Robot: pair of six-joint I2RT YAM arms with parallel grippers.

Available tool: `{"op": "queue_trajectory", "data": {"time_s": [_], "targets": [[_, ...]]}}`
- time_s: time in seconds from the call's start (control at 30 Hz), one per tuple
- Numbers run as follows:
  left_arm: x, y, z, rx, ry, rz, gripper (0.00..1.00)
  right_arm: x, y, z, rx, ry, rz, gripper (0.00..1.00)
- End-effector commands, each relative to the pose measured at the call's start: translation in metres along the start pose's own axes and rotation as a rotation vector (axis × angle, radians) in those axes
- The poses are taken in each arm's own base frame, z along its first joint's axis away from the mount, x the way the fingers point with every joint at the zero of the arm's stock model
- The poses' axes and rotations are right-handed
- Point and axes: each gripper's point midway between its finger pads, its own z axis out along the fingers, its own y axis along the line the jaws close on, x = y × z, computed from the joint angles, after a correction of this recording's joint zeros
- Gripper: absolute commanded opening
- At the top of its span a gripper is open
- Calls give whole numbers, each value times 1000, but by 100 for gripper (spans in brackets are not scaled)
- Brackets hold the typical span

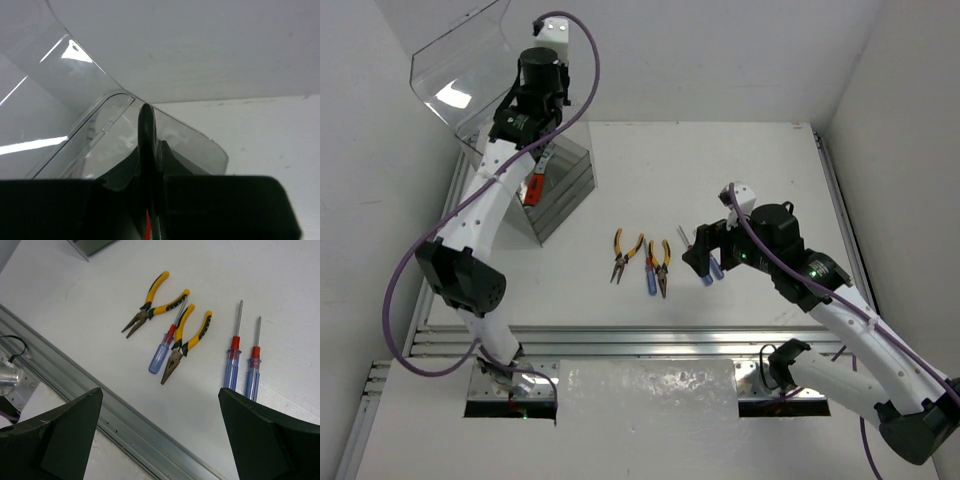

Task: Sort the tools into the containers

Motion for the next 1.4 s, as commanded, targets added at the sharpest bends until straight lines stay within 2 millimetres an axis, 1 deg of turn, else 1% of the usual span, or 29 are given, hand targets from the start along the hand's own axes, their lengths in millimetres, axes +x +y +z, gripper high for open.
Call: {"op": "queue_trajectory", "data": {"time_s": [0.0,0.03,0.13,0.23,0.3,0.33,0.37,0.43,0.47,0.53,0.57,0.63,0.7,0.73,0.77,0.8,0.83,0.87,0.9,0.93,0.97,1.0,1.07,1.17,1.23,1.27,1.3,1.33,1.37], "targets": [[-3,24,13,-134,-22,226,0,4,0,-1,-12,-3,-28,99],[12,28,17,-153,0,258,0,5,0,-1,-15,-2,-28,99],[37,43,31,-236,38,331,0,4,4,-1,-36,2,-32,99],[67,66,46,-288,108,294,0,2,9,0,-61,4,-30,99],[85,70,53,-288,158,277,0,0,11,1,-71,3,-28,99],[90,71,54,-288,170,267,7,-1,12,1,-76,1,-30,99],[95,68,56,-271,172,247,26,-1,12,1,-77,3,-29,99],[106,65,55,-250,194,249,46,-1,12,1,-79,-1,-31,99],[107,63,54,-248,198,232,69,-1,13,2,-80,2,-29,99],[100,64,51,-244,202,211,81,-2,13,3,-82,4,-28,99],[94,64,49,-243,194,201,87,-3,14,3,-87,5,-31,99],[68,69,37,-258,162,157,88,-2,15,5,-92,11,-31,99],[26,75,15,-245,85,93,89,-2,14,5,-91,12,-31,99],[11,70,6,-208,48,55,90,-1,14,6,-90,14,-31,99],[-12,72,-6,-195,-11,12,96,-1,14,7,-92,14,-29,99],[-39,82,-29,-198,-79,-35,97,-1,14,7,-95,14,-30,99],[-55,90,-41,-216,-125,-95,97,0,14,8,-97,18,-30,99],[-81,109,-68,-266,-205,-160,98,1,15,9,-100,20,-29,99],[-91,129,-84,-337,-244,-232,98,2,16,10,-105,26,-28,99],[-101,141,-96,-362,-286,-277,98,3,16,11,-108,28,-29,99],[-117,155,-123,-374,-345,-328,98,4,15,11,-107,31,-29,99],[-123,168,-134,-389,-385,-386,97,5,15,12,-109,36,-31,99],[-139,180,-159,-368,-452,-426,97,7,18,14,-123,45,-32,99],[-151,205,-174,-378,-478,-464,98,8,22,14,-150,53,-35,99],[-162,207,-184,-336,-493,-488,96,9,25,13,-170,52,-40,99],[-164,220,-188,-355,-507,-505,92,9,25,14,-172,51,-42,99],[-172,222,-195,-331,-525,-513,78,10,25,14,-173,53,-40,99],[-169,230,-185,-346,-508,-523,60,10,27,14,-182,54,-41,99],[-166,256,-184,-399,-513,-560,44,10,27,14,-185,55,-42,99]]}}
